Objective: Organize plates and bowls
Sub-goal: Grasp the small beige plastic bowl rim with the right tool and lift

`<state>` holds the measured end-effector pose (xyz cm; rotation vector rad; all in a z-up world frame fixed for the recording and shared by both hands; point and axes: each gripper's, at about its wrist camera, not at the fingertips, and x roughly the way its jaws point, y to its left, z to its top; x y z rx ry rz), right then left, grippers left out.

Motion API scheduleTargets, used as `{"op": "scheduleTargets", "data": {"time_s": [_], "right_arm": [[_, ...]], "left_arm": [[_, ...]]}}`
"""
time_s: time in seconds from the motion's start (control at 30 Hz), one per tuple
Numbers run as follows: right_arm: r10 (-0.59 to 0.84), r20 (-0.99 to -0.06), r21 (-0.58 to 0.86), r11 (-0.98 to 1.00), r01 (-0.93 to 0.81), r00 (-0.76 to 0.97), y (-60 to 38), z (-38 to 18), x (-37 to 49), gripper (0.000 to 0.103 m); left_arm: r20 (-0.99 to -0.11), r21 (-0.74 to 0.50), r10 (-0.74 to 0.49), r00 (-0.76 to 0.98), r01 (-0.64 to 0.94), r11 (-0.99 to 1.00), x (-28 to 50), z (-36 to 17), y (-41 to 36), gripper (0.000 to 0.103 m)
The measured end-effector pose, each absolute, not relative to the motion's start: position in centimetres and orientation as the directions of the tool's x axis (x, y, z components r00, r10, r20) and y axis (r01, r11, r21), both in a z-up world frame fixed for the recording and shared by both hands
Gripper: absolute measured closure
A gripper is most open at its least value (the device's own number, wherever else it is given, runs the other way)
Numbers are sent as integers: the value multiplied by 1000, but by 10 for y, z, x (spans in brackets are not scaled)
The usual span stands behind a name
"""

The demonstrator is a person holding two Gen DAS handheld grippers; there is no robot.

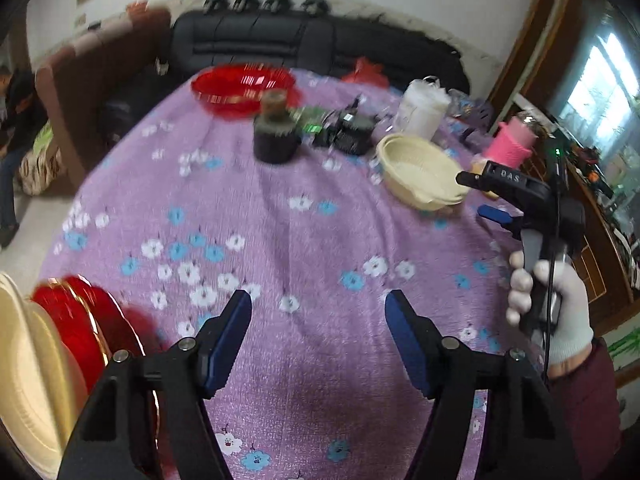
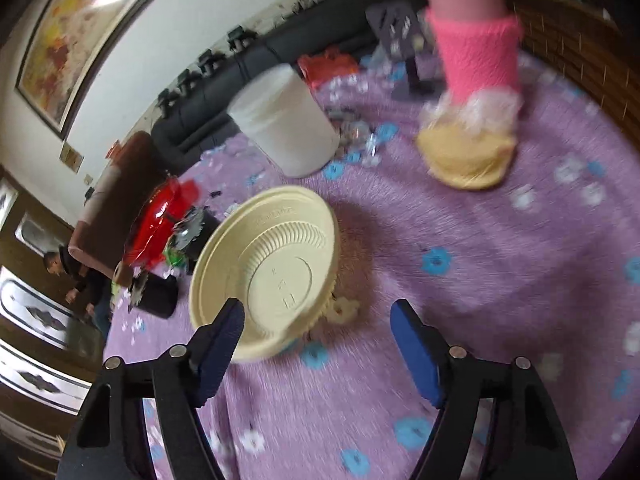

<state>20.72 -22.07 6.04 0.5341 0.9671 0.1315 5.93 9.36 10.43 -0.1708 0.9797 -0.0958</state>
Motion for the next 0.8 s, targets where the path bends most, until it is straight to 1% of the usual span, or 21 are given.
{"op": "scheduleTargets", "data": {"time_s": [0.03,0.07,0.13,0.17,0.27,0.33,0.47,0.53,0.63,0.73,0.8], "right_arm": [[351,-752,501,854,138,558,-220,53,214,38],[371,-751,521,841,146,546,-219,44,219,54],[408,-744,554,820,147,529,-218,34,223,73],[431,-735,578,802,149,524,-219,29,222,77],[475,-722,604,787,124,504,-219,27,210,80],[507,-720,614,784,93,475,-216,30,195,85],[555,-723,614,789,15,412,-210,43,162,85],[593,-711,634,773,-20,378,-207,50,145,88],[638,-711,649,757,-73,295,-200,57,115,88],[618,-747,612,783,-107,246,-189,56,96,88],[543,-782,533,837,-122,307,-183,61,87,87]], "left_arm": [[-823,-189,-155,546,-6,982,61,100,95,34],[-828,-186,-149,541,-14,982,62,96,97,34],[-831,-178,-138,538,-23,984,63,92,99,34],[-834,-182,-139,534,-27,983,63,90,101,34],[-833,-204,-154,531,-35,978,62,86,103,34],[-830,-208,-162,534,-28,978,61,86,101,34],[-826,-217,-181,533,-6,976,56,86,94,34],[-822,-223,-192,536,8,975,52,88,90,34],[-821,-223,-200,535,22,974,50,87,84,34],[-836,-240,-214,505,14,971,58,75,78,34],[-849,-260,-227,478,-3,966,67,66,77,34]]}}
